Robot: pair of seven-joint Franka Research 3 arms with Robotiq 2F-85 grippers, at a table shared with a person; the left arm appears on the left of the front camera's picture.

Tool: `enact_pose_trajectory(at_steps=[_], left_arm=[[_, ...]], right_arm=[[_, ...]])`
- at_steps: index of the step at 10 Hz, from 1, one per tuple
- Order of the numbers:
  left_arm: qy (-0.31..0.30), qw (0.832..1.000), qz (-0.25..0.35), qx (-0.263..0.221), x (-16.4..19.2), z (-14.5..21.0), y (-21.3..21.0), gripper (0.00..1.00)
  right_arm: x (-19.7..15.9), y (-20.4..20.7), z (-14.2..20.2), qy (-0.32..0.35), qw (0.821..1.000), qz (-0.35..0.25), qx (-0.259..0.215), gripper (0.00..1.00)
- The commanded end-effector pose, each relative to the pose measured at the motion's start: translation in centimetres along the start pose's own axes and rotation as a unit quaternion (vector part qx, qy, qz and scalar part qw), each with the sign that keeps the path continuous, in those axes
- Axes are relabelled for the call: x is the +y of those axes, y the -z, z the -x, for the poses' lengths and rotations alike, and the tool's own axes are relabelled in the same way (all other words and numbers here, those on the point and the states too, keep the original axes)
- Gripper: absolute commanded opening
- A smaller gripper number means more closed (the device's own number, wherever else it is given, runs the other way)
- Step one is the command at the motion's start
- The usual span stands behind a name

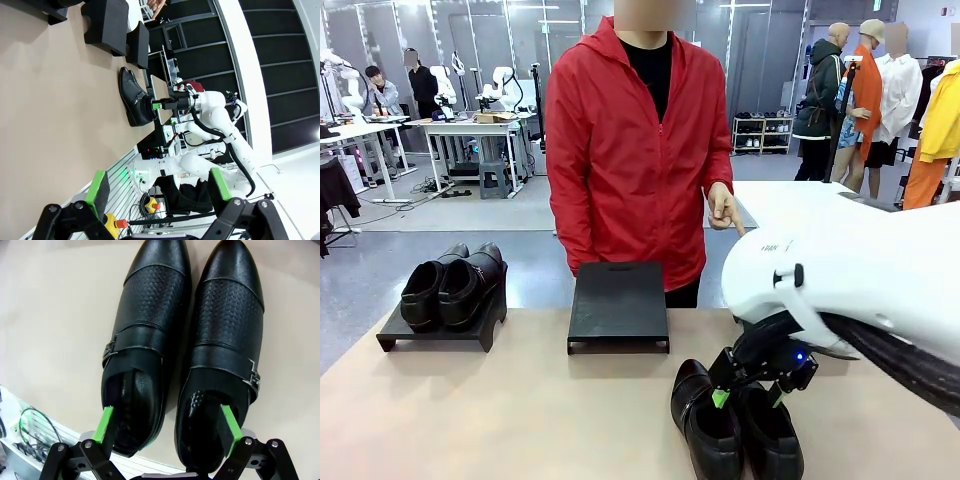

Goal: Place the shoes on the stand as instructed by the person.
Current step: Pick up another pair of Shoes and place it on the Shoes Stand indicated by the person.

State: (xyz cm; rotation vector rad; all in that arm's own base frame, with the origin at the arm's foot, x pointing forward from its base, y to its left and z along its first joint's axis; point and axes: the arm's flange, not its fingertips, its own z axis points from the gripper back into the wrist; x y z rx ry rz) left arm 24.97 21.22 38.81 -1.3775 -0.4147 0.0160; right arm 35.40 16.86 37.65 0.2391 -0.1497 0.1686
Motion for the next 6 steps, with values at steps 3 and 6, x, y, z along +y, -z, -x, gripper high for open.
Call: enact_pose_trajectory(at_steps=[3, 6], left_arm=[[0.01, 1.0, 0.005, 0.003, -0.1, 0.5, 0.0, 1.0], [0.01, 1.0, 0.005, 0.003, -0.1, 0.5, 0.0, 1.0]], right_arm=[[0.4, 3.3, 0.4, 0.028, 0.999, 0.024, 0.007, 0.98], [0.4, 6.3, 0.7, 0.023, 0.998, 0.052, 0.034, 0.88]])
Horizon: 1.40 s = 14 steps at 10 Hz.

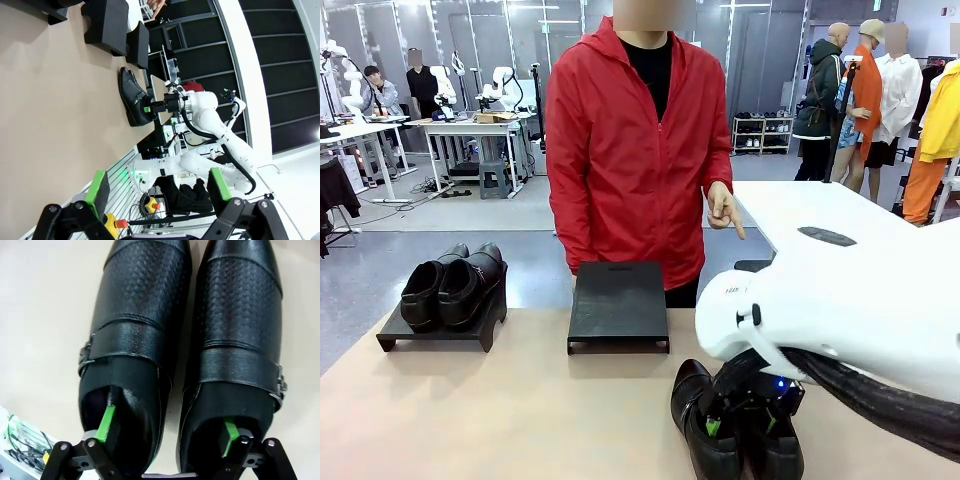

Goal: Place the shoes on the stand as instructed by the person.
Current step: Pick up another pair of Shoes and place it on the Shoes Stand indicated by the person.

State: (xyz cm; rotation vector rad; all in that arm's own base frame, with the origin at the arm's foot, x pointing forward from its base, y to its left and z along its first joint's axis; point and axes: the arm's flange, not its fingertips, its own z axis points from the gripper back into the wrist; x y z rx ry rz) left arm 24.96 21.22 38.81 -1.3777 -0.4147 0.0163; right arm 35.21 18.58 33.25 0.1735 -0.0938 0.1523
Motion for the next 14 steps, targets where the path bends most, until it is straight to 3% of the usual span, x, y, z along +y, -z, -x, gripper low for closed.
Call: enact_pose_trajectory(at_steps=[1, 3, 6, 7, 10, 14], left_arm=[[0.01, 1.0, 0.005, 0.004, -0.1, 0.5, 0.0, 1.0], [0.01, 1.0, 0.005, 0.004, -0.1, 0.5, 0.0, 1.0], [0.01, 1.0, 0.005, 0.004, -0.1, 0.5, 0.0, 1.0], [0.01, 1.0, 0.005, 0.004, -0.1, 0.5, 0.0, 1.0], [0.01, 1.0, 0.005, 0.004, -0.1, 0.5, 0.0, 1.0], [0.01, 1.0, 0.005, 0.004, -0.1, 0.5, 0.0, 1.0]], right_arm=[[0.1, 2.4, 0.0, 0.005, 1.0, 0.027, 0.007, 0.57], [0.5, 3.3, 0.2, 0.0, 0.999, 0.046, 0.006, 0.0], [0.5, 3.2, 0.3, 0.002, 0.999, 0.052, 0.003, 0.04], [0.5, 2.8, 0.3, 0.004, 0.999, 0.05, 0.002, 0.0], [0.3, 1.9, 0.1, 0.006, 0.999, 0.051, 0.004, 0.0], [-1.0, -2.9, -0.5, 0.01, 0.999, 0.035, -0.01, 0.0]])
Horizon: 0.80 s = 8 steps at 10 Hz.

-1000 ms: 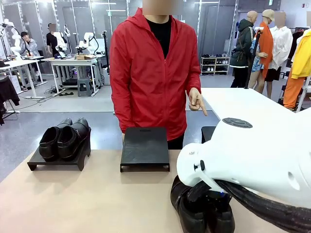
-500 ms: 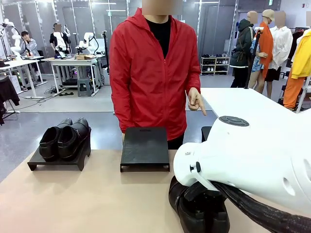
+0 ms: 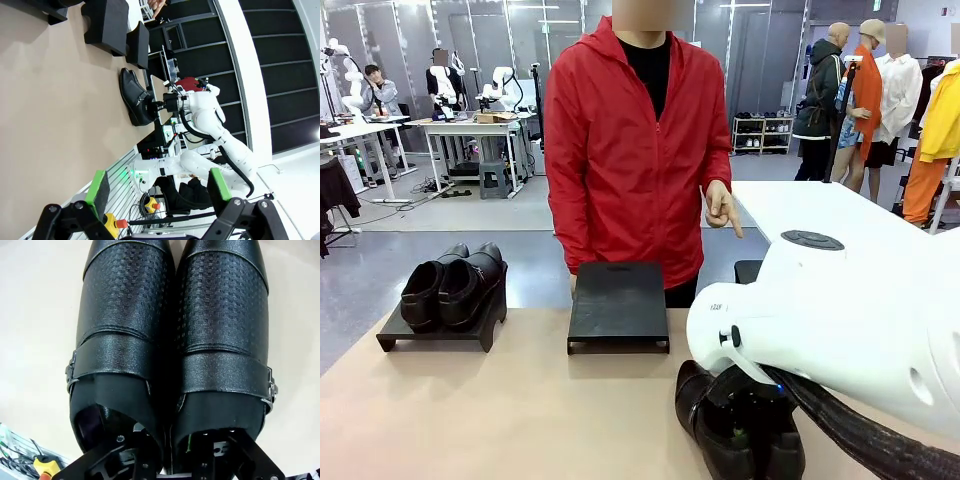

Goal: Place the shoes on the stand as instructed by the person.
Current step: Pick up another pair of Shoes and place it on the Shoes Stand indicated by the person.

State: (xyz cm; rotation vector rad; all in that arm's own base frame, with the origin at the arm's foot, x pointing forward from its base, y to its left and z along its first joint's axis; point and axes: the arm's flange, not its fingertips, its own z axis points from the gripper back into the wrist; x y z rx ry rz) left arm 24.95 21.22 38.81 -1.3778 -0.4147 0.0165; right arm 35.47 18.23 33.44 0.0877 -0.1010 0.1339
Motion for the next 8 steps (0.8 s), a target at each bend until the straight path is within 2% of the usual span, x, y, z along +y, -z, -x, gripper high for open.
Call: enact_pose_trajectory(at_steps=[1, 3, 5, 8], left_arm=[[0.01, 1.0, 0.005, 0.004, -0.1, 0.4, 0.0, 1.0], [0.01, 1.0, 0.005, 0.004, -0.1, 0.4, 0.0, 1.0], [0.01, 1.0, 0.005, 0.004, -0.1, 0.4, 0.0, 1.0], [0.01, 1.0, 0.005, 0.004, -0.1, 0.4, 0.0, 1.0]], right_arm=[[-4.6, -9.0, -0.1, -0.01, 0.999, -0.023, -0.025, 0.0], [-5.1, -9.6, -0.1, -0.01, 0.999, -0.02, -0.026, 0.0], [-8.1, -14.1, 0.0, -0.038, 0.996, -0.028, -0.07, 0.0], [-10.9, -16.3, 0.1, -0.044, 0.994, -0.038, -0.092, 0.0]])
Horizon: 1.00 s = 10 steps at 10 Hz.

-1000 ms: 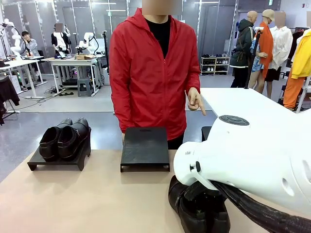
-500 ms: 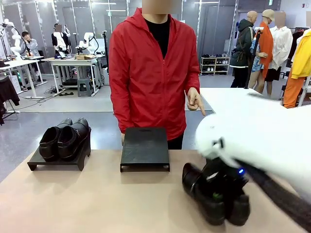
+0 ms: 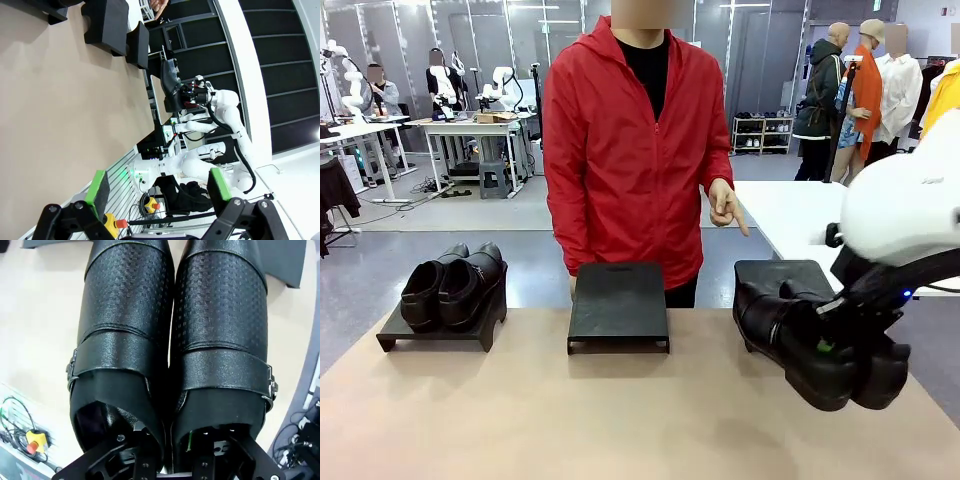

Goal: Place the shoes on the stand as instructed by the person.
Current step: Pick up another pair of Shoes and place it on the Shoes Stand indicated by the person.

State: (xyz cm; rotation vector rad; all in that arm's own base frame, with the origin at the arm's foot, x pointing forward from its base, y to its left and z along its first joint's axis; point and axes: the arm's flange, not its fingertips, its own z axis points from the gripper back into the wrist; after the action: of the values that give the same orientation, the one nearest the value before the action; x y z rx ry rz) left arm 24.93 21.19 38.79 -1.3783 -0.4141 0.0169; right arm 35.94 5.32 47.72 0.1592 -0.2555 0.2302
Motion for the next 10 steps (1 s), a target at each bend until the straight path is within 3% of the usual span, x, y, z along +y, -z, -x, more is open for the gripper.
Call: enact_pose_trajectory(at_steps=[1, 7, 8, 10], left_arm=[[0.01, 1.0, 0.005, 0.004, -0.2, 0.4, 0.0, 1.0], [0.01, 1.0, 0.005, 0.004, -0.2, 0.4, 0.0, 1.0], [0.01, 1.0, 0.005, 0.004, -0.2, 0.4, 0.0, 1.0], [0.01, 1.0, 0.005, 0.004, -0.2, 0.4, 0.0, 1.0]], right_arm=[[0.4, -1.1, 0.2, 0.007, 1.0, -0.012, -0.023, 0.0], [-0.2, -0.7, 0.2, -0.002, 1.0, -0.011, -0.008, 0.0], [-0.4, 0.1, 0.6, -0.014, 1.0, -0.018, 0.002, 0.11], [-2.1, -1.7, -2.2, 0.008, 0.999, -0.003, -0.048, 0.11]])
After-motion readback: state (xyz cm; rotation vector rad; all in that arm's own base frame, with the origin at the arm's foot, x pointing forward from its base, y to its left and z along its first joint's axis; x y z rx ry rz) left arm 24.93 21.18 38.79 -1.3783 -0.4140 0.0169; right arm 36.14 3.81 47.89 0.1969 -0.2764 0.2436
